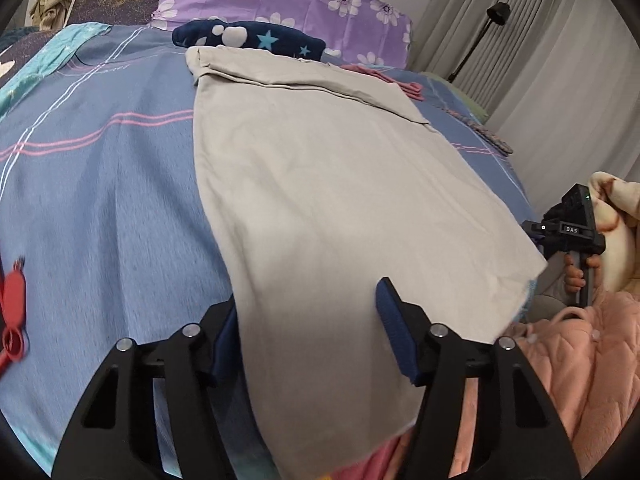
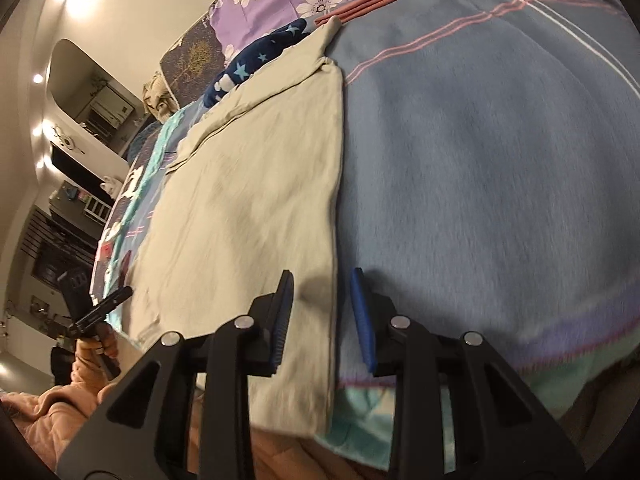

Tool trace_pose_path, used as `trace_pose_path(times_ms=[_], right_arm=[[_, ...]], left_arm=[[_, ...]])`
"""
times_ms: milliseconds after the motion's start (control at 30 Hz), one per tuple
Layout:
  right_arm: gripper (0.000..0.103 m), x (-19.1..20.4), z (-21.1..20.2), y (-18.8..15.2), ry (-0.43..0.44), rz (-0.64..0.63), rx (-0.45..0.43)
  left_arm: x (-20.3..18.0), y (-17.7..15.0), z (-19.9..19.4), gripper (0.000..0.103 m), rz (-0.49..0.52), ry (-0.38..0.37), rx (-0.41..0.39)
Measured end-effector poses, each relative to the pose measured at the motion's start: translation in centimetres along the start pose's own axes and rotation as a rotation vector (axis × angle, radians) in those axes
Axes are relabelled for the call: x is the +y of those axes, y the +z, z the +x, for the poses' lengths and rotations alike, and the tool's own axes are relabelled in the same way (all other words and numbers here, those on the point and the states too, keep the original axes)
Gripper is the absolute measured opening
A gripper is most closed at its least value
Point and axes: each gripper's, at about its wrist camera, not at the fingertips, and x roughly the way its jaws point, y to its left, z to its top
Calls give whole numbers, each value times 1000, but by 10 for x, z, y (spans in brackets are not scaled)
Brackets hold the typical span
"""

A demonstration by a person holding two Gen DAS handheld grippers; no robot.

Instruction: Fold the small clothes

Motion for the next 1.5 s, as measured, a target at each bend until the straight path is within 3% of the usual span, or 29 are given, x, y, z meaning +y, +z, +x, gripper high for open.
trace_pose_path(times_ms=[200,300,367,433,467,567,767,933,1000,1067,1133,1233,1333,1500], right_arm=[[39,3,20,13,94,15,19],[39,8,31,24,110,11,37],[39,11,32,25,110,6,44],[4,11,32,22,127,13,62],[4,11,30,22,129,23,56],[2,12,18,33,162,2,14],[2,45,-45,72,317,-73,-208],[2,80,-113,62,438,-182,-368],[2,88,-143,45,425,-236,-446],[2,91,-166,27,326,-292,-520],[3,88,-165,25,242,-287,-515],[4,69,-136,40,231,-197,-441],[3,56,-99,71,241,-118,-395],[3,49,-43,153,228,-59,-382]], left_arm=[[12,3,8,55,-57,-71,-41],[14,9,14,44,-64,-79,-51],[18,9,15,22,-87,-93,-56],[19,7,15,6,-109,-106,-57],[16,7,13,4,-108,-88,-62],[-4,17,3,2,-39,-29,-92],[-37,63,-61,0,60,-68,-302],[-73,68,-133,0,128,-129,-505],[-90,56,-159,0,165,-125,-568],[-101,46,-171,0,187,-110,-603],[-104,43,-167,1,184,-92,-592],[-92,54,-137,1,147,-79,-526],[-76,77,-104,1,107,-68,-471],[-38,137,-64,1,39,-38,-439]])
